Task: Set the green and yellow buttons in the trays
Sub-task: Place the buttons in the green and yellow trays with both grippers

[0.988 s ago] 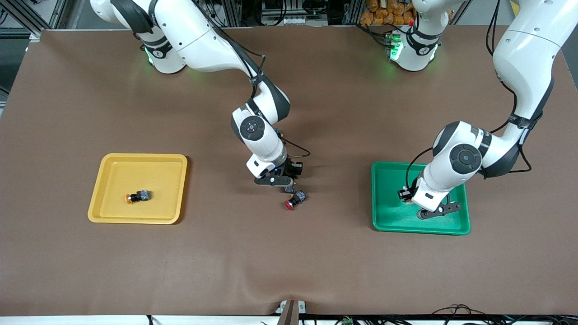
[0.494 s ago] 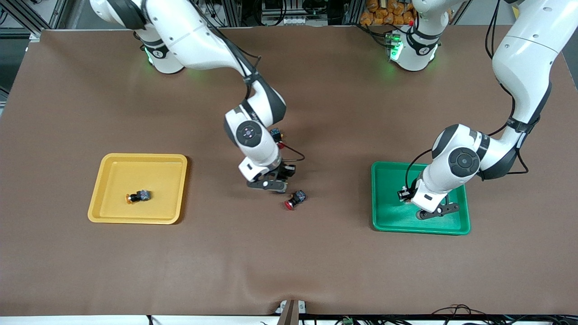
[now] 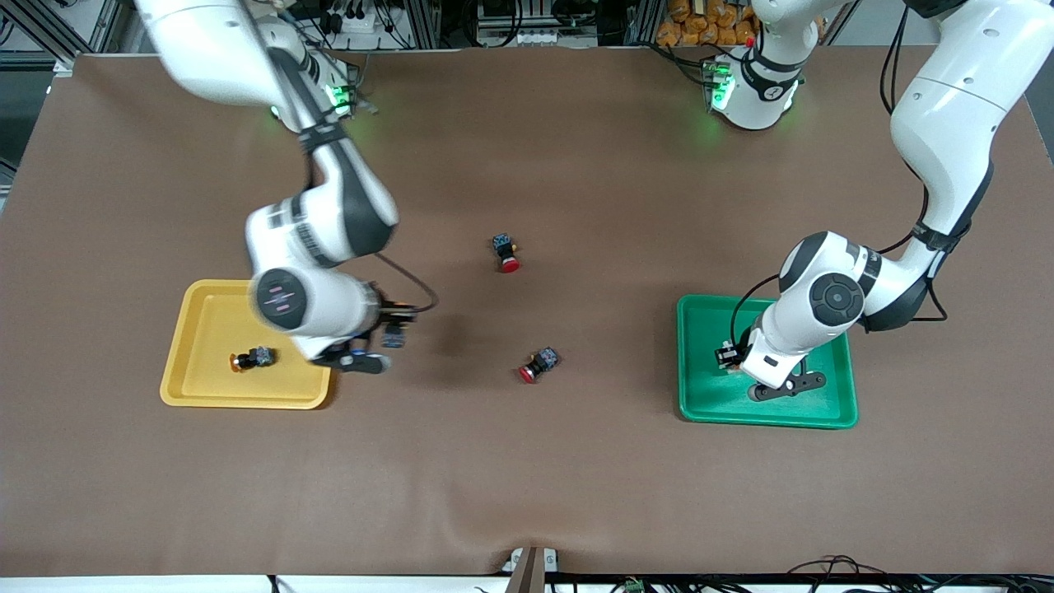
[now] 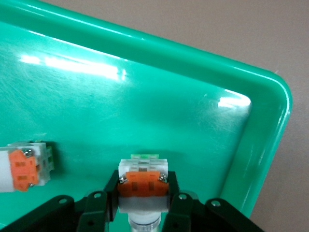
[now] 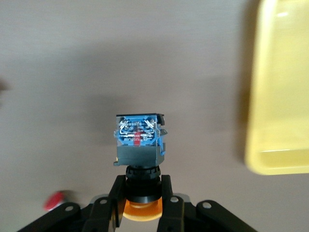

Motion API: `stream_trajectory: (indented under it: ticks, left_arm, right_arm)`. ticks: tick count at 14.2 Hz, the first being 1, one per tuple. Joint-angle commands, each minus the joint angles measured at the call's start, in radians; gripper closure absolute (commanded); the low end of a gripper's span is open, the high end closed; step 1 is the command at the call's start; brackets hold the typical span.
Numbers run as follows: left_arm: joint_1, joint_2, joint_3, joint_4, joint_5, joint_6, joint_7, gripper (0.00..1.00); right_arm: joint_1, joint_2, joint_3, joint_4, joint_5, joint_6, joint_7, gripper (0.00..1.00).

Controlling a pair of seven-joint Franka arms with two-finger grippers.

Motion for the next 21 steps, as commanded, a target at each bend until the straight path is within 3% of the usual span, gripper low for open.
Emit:
stream_trajectory:
  ticks: [1,2,3,4,5,9,12,15,17,19,21]
  left_arm:
    - [-0.001,0.01,0.001,0.006,0.026,0.011,0.01,1.0]
    - [0.0,0.017,0.001,0.006,0.047,0.011,0.01,1.0]
    - [0.0,0.02,0.001,0.006,0.06,0.011,0.01,0.76]
    - [0.005,0.022,0.001,0.008,0.06,0.011,0.01,0.26]
    - [0.009,0.017,0.001,0.009,0.06,0.01,0.004,0.0]
    - [0.019,-0.041,-0.004,0.046,0.06,-0.009,0.041,0.0]
    - [0.017,-0.121,-0.019,0.081,0.046,-0.094,0.05,0.0]
    - [0.017,-0.151,-0.056,0.207,0.04,-0.324,0.203,0.0]
    - [0.019,-0.186,-0.089,0.274,0.035,-0.494,0.242,0.0]
    - [0.017,-0.23,-0.115,0.357,0.011,-0.594,0.288,0.0]
    - [0.019,-0.243,-0.132,0.423,-0.008,-0.67,0.344,0.0]
  right_arm:
    - [-0.16,-0.055,0.026,-0.116,-0.008,0.006,-0.25,1.0]
    - [-0.197,-0.054,0.024,-0.119,-0.007,0.005,-0.324,1.0]
    - [-0.222,-0.046,0.024,-0.13,-0.007,0.006,-0.355,0.01]
    - [-0.246,-0.045,0.026,-0.145,-0.007,0.018,-0.379,0.0]
    - [-0.265,-0.043,0.026,-0.145,-0.007,0.026,-0.45,0.0]
    - [-0.29,-0.042,0.026,-0.132,0.004,0.008,-0.52,0.0]
    - [-0.292,-0.048,0.027,-0.019,0.003,-0.079,-0.518,0.0]
    - [-0.296,-0.046,0.023,0.178,-0.019,-0.189,-0.523,0.0]
    - [-0.28,-0.042,0.024,0.284,-0.119,-0.251,-0.523,0.0]
    - [-0.27,-0.043,0.024,0.347,-0.172,-0.274,-0.523,0.0]
    - [-0.28,-0.045,0.021,0.437,-0.166,-0.358,-0.523,0.0]
